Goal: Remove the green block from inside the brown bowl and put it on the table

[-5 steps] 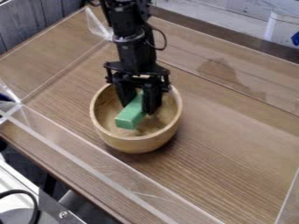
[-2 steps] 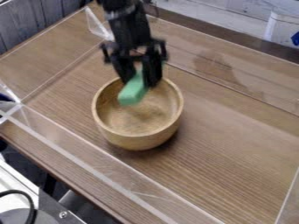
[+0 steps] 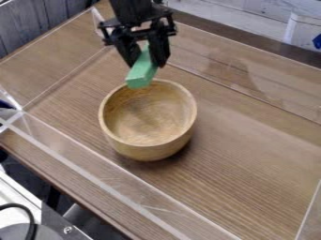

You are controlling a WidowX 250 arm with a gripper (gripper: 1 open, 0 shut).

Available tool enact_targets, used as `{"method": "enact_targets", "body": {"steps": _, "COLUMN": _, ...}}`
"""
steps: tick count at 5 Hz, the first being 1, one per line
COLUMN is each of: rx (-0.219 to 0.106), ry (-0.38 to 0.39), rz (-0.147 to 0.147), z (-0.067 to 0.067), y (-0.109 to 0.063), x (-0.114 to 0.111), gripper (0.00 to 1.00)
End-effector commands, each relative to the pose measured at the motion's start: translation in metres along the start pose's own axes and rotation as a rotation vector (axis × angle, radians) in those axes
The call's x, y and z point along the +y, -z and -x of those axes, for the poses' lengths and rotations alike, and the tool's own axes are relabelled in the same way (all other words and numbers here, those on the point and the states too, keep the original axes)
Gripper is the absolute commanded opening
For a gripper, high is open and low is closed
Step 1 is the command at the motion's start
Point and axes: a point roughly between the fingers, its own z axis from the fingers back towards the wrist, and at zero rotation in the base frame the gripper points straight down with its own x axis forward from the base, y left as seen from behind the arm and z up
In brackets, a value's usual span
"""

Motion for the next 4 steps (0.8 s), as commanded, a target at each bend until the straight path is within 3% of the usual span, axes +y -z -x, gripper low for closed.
{"method": "enact_targets", "body": {"steps": 1, "rx": -0.069, "ry": 0.012, "rz": -0.019, "z": 0.001, "y": -0.011, "x": -0.009, "gripper": 0.0}}
{"method": "enact_targets", "body": {"steps": 3, "rx": -0.035, "ry": 0.032, "rz": -0.005, "z": -0.002, "y": 0.021, "x": -0.012, "gripper": 0.0}}
{"method": "enact_targets", "body": {"steps": 4, "rx": -0.036, "ry": 0.067, "rz": -0.02, "z": 0.0, "y": 0.008, "x": -0.007, "gripper": 0.0}}
